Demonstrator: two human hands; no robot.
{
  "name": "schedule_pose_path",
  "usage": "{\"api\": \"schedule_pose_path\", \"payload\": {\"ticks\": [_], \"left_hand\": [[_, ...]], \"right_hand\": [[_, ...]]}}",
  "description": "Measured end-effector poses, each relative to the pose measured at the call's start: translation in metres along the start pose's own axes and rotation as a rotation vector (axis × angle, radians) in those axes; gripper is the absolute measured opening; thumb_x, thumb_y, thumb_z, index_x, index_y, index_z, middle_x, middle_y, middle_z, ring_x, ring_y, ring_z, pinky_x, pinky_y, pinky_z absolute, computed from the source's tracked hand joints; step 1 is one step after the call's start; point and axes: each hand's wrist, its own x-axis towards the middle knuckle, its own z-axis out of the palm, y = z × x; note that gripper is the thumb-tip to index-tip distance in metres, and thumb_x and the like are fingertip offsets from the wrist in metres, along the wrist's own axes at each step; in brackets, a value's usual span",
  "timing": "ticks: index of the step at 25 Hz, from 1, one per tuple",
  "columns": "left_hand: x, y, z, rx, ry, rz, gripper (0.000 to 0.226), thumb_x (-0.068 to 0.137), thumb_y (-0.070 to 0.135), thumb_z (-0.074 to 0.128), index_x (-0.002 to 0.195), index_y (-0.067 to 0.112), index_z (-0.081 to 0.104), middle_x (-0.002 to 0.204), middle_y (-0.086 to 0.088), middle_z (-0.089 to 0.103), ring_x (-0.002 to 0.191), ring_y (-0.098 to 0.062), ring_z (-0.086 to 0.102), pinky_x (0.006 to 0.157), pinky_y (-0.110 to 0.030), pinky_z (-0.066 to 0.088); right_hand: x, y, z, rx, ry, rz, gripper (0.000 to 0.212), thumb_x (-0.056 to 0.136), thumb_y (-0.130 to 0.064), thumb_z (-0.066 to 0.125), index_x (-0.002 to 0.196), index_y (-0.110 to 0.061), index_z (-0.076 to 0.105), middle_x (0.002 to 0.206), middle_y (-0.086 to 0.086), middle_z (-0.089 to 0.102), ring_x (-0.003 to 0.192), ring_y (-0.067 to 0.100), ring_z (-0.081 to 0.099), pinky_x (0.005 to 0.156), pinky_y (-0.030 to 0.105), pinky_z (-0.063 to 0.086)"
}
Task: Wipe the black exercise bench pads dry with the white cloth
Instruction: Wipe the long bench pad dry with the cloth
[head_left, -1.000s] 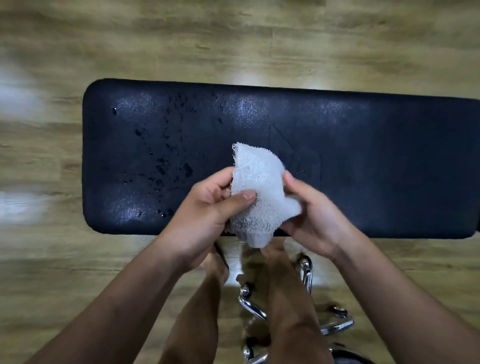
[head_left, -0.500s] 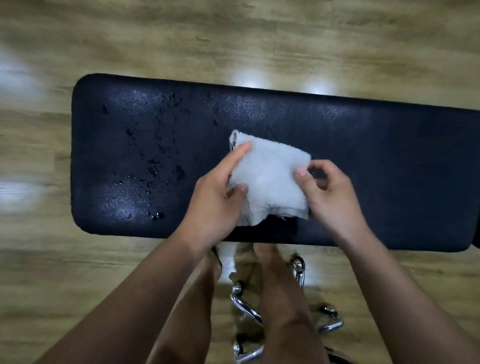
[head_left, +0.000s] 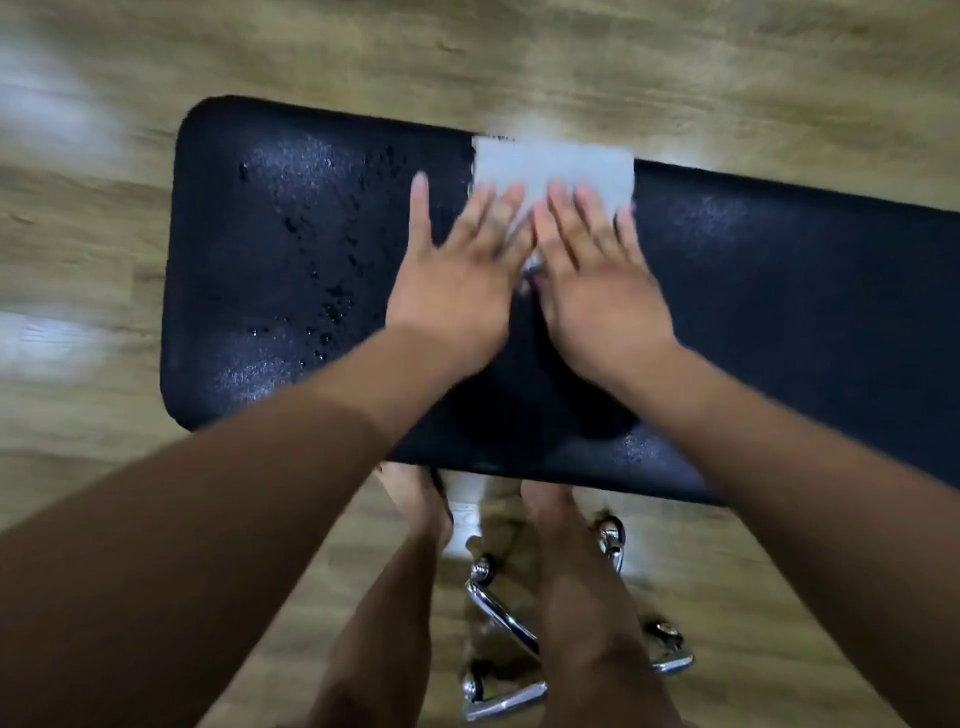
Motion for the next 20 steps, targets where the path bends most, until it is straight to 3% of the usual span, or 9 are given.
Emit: {"api": "schedule_pose_path", "payload": {"ticks": [2,3,5,7,10,11,14,17,20], "left_hand": [[0.027,-0.016,-0.011,-0.083,0.043,-0.078,0.064,0.098,0.027,0.026,0.155,0.017,-0.001,0.164,-0.004,-0.005,0.151,-0.022,-0.006,0.113,-0.066,-0.007],[0.021,-0.015,-0.009,-0.08,0.025,-0.096,0.064,0.097,0.025,0.026,0.155,0.016,0.0,0.164,-0.005,-0.005,0.151,-0.022,-0.006,0.114,-0.065,-0.008],[-0.025,0.005,0.005,-0.072,-0.044,-0.07,0.065,0.096,0.026,0.021,0.155,0.013,-0.003,0.163,-0.009,-0.012,0.149,-0.027,-0.012,0.113,-0.065,-0.01],[-0.104,0.034,0.029,-0.151,-0.069,-0.012,0.067,0.094,0.027,0.019,0.155,0.009,-0.002,0.161,-0.013,-0.017,0.147,-0.032,-0.019,0.113,-0.065,-0.012],[-0.176,0.057,0.046,-0.329,-0.109,-0.07,0.065,0.091,0.027,0.027,0.151,0.004,0.026,0.161,-0.017,0.007,0.15,-0.033,-0.002,0.115,-0.065,-0.002],[-0.168,0.052,0.046,-0.329,-0.12,-0.099,0.066,0.091,0.029,0.025,0.151,0.003,0.023,0.161,-0.018,0.006,0.15,-0.033,-0.002,0.114,-0.066,-0.004],[-0.09,0.013,0.026,-0.191,-0.037,-0.183,0.07,0.09,0.031,0.009,0.151,0.003,-0.012,0.159,-0.017,-0.021,0.146,-0.031,-0.023,0.109,-0.068,-0.015],[-0.018,-0.038,0.013,-0.187,-0.006,-0.26,0.069,0.095,0.029,0.02,0.153,0.006,-0.01,0.162,-0.011,-0.015,0.148,-0.026,-0.017,0.11,-0.069,-0.013],[-0.041,-0.028,0.015,-0.172,-0.06,-0.228,0.068,0.097,0.03,0.024,0.153,0.005,-0.007,0.162,-0.014,-0.012,0.148,-0.03,-0.016,0.11,-0.069,-0.008]], "right_hand": [[0.036,-0.004,-0.006,0.053,-0.006,0.091,0.06,0.098,-0.023,0.032,0.152,-0.006,0.015,0.161,0.013,0.011,0.149,0.031,0.006,0.121,0.048,0.002],[0.032,-0.013,-0.003,0.072,0.001,0.101,0.06,0.096,-0.021,0.033,0.152,-0.005,0.018,0.16,0.014,0.015,0.148,0.033,0.009,0.121,0.048,0.003],[-0.018,-0.033,0.008,0.048,0.029,0.048,0.062,0.091,-0.022,0.035,0.149,-0.002,0.028,0.156,0.017,0.027,0.146,0.037,0.017,0.12,0.051,0.011],[-0.097,-0.063,0.019,0.052,-0.128,-0.037,0.063,0.092,-0.03,0.034,0.15,-0.005,0.026,0.157,0.014,0.026,0.148,0.033,0.011,0.119,0.051,0.014],[-0.144,-0.09,0.028,0.117,-0.215,-0.142,0.056,0.094,-0.029,0.034,0.146,-0.007,0.037,0.155,0.013,0.033,0.147,0.03,0.016,0.116,0.05,0.018],[-0.128,-0.09,0.029,0.107,-0.216,-0.152,0.055,0.093,-0.027,0.034,0.144,-0.006,0.039,0.153,0.014,0.035,0.146,0.031,0.02,0.116,0.05,0.018],[-0.034,-0.086,0.013,0.047,-0.053,-0.08,0.055,0.093,-0.024,0.031,0.145,-0.006,0.038,0.153,0.016,0.034,0.143,0.036,0.027,0.118,0.05,0.014],[0.053,-0.074,-0.002,0.047,-0.043,0.001,0.055,0.1,-0.022,0.031,0.152,-0.011,0.021,0.161,0.01,0.016,0.149,0.03,0.009,0.12,0.045,0.001],[0.026,-0.08,0.006,0.081,-0.003,-0.011,0.056,0.097,-0.019,0.039,0.15,-0.01,0.026,0.159,0.011,0.02,0.148,0.032,0.011,0.121,0.049,0.008]]}}
